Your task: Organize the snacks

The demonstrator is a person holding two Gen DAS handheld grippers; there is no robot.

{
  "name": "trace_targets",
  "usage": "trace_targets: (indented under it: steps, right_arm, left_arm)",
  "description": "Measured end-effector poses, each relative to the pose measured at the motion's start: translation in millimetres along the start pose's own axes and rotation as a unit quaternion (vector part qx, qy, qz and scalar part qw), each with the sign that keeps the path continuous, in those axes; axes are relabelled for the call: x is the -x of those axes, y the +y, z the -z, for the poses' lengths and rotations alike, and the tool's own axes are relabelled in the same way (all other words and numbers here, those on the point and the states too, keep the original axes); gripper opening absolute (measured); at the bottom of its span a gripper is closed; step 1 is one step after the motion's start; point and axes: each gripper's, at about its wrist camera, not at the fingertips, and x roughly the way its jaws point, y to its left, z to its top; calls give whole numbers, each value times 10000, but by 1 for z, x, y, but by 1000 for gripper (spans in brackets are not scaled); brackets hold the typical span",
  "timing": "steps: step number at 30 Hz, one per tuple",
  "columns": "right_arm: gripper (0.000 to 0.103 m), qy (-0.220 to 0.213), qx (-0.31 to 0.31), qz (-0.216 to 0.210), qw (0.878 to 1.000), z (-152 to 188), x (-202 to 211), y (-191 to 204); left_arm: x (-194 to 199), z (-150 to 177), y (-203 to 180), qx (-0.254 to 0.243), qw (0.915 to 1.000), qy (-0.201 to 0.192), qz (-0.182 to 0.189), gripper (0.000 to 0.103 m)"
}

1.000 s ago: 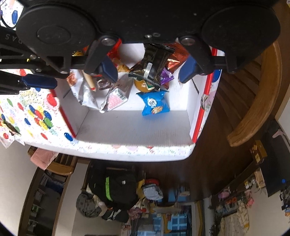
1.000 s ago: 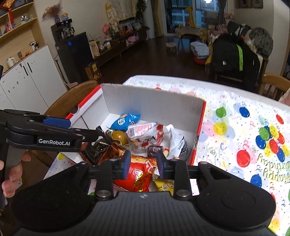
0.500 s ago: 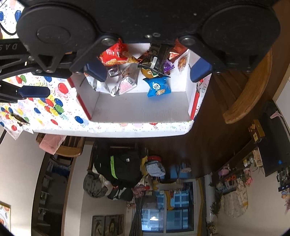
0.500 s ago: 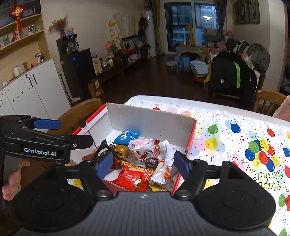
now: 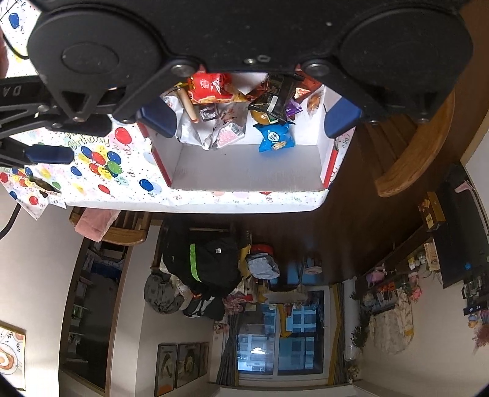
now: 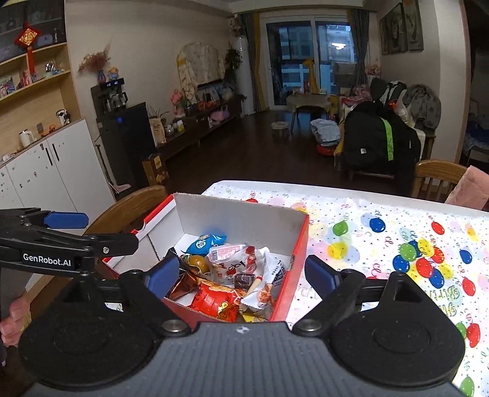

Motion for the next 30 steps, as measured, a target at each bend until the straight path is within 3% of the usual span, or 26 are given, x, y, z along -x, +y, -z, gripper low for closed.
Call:
trace_targets:
  steps: [12,30]
  right_arm:
    - [93,-121,-190,85,9997,15,26,-8]
    - [93,-62,-284,143,9995,27,32,-5]
  left_arm:
    - [15,10,-9,-14,10000,73,-42,103]
    - [22,14,-13,151,9996,207,87,103]
